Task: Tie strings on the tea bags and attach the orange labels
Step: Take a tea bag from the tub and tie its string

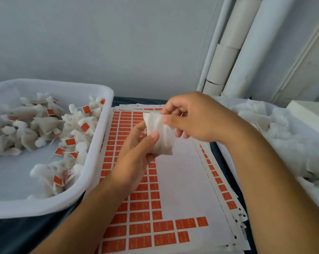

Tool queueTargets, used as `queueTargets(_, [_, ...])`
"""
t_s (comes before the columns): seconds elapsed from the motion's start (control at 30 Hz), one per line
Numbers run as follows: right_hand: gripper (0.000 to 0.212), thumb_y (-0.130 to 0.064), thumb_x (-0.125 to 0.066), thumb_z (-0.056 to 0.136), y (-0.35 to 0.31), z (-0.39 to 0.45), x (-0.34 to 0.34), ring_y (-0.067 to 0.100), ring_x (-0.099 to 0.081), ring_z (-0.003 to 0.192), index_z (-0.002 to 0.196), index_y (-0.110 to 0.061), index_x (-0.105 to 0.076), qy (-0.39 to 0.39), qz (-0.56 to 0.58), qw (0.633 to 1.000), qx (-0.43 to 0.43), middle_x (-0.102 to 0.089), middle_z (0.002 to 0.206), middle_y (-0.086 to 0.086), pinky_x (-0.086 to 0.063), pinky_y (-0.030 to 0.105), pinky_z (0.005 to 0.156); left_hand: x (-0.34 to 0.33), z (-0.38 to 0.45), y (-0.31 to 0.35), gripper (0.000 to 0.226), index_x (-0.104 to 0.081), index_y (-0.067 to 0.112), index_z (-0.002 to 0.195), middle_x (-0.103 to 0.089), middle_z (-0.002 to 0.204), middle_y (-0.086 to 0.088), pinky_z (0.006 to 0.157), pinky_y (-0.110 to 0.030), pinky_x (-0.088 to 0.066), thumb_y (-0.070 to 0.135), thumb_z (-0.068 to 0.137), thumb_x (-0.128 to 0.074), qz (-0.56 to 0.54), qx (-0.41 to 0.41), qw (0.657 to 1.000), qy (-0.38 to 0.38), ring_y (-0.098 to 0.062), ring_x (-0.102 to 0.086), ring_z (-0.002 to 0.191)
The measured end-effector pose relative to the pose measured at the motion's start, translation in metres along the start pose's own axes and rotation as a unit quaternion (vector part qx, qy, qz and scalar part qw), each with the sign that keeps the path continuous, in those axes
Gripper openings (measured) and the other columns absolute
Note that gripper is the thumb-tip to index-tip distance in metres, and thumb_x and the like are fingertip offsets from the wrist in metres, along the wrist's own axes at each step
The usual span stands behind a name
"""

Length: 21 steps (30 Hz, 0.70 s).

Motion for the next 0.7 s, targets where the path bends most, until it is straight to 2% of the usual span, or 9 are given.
queueTargets(0.07, [0.004,-0.031,-0.067,0.098,0.007,0.001,-0.017,0.004,-0.072,0.067,0.099,-0.032,-0.070,0.002,0.039,0.999,0.018,-0.073,0.082,-0.014,-0.055,0.015,0.057,0.004,-0.002,-0.003,0.056,-0.054,0.038,0.136,-0.067,0.124,0.008,0.089,-0.035,-0.059,0.045,0.085,-0.075,0.043,0.019,0.999,0.018,-0.017,-0.065,0.119])
queueTargets(0.17, [0.007,-0.036,-0.065,0.099,0.024,0.002,-0.030,0.006,-0.072,0.071,0.104,-0.036,-0.069,0.010,0.090,0.996,0.015,-0.072,0.083,-0.019,-0.055,0.015,0.058,0.012,-0.006,-0.008,0.042,-0.064,0.039,0.113,-0.070,0.102,0.017,0.073,-0.022,-0.059,0.055,0.075,-0.075,0.115,0.031,0.990,0.073,-0.004,-0.068,0.103])
queueTargets(0.27, [0.027,-0.055,-0.054,0.099,0.044,0.002,-0.037,0.009,-0.073,0.072,0.111,-0.036,-0.068,0.027,0.135,0.990,-0.013,-0.072,0.081,-0.017,-0.057,0.016,0.059,0.020,-0.006,-0.013,0.042,-0.065,0.035,0.107,-0.071,0.096,0.019,0.073,-0.022,-0.061,0.058,0.072,-0.070,0.142,0.048,0.982,0.114,-0.002,-0.070,0.096])
queueTargets(0.37, [0.046,-0.068,-0.042,0.092,0.061,0.001,-0.044,0.012,-0.073,0.073,0.116,-0.035,-0.066,0.051,0.177,0.982,-0.038,-0.069,0.090,-0.023,-0.058,0.020,0.060,0.030,-0.006,-0.015,0.044,-0.065,0.034,0.103,-0.072,0.091,0.018,0.070,-0.021,-0.061,0.062,0.069,-0.069,0.159,0.067,0.974,0.149,-0.002,-0.072,0.089])
queueTargets(0.43, [0.045,-0.068,-0.039,0.093,0.069,0.002,-0.052,0.013,-0.073,0.073,0.114,-0.038,-0.065,0.056,0.199,0.977,-0.047,-0.069,0.095,-0.024,-0.057,0.020,0.060,0.036,-0.006,-0.017,0.044,-0.064,0.035,0.100,-0.071,0.087,0.021,0.064,-0.018,-0.060,0.064,0.067,-0.067,0.169,0.081,0.968,0.165,0.001,-0.072,0.086])
queueTargets(0.53, [0.032,-0.060,-0.045,0.096,0.074,0.003,-0.068,0.011,-0.070,0.069,0.099,-0.037,-0.066,0.046,0.195,0.979,-0.040,-0.070,0.088,-0.022,-0.053,0.016,0.058,0.038,-0.006,-0.018,0.042,-0.062,0.038,0.099,-0.070,0.084,0.025,0.057,-0.014,-0.057,0.067,0.067,-0.065,0.178,0.088,0.965,0.171,0.005,-0.070,0.083])
queueTargets(0.63, [0.023,-0.047,-0.054,0.101,0.078,0.003,-0.073,0.010,-0.067,0.065,0.087,-0.033,-0.067,0.067,0.178,0.981,-0.023,-0.071,0.080,-0.018,-0.051,0.014,0.058,0.040,-0.006,-0.017,0.039,-0.062,0.040,0.096,-0.071,0.080,0.022,0.057,-0.016,-0.057,0.068,0.069,-0.064,0.173,0.089,0.964,0.179,0.001,-0.072,0.081])
queueTargets(0.7, [0.024,-0.046,-0.055,0.100,0.080,0.003,-0.075,0.010,-0.065,0.063,0.085,-0.032,-0.067,0.069,0.188,0.980,-0.019,-0.070,0.077,-0.016,-0.051,0.014,0.059,0.040,-0.006,-0.018,0.039,-0.062,0.040,0.096,-0.072,0.080,0.020,0.055,-0.015,-0.056,0.069,0.069,-0.063,0.174,0.092,0.964,0.180,-0.001,-0.073,0.080])
Point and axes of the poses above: each hand's wrist, its own z-axis towards the middle knuckle, its own x-axis out of the back of the hand, y = z × x, the point moved 10 cm from there along z, towards the middle knuckle
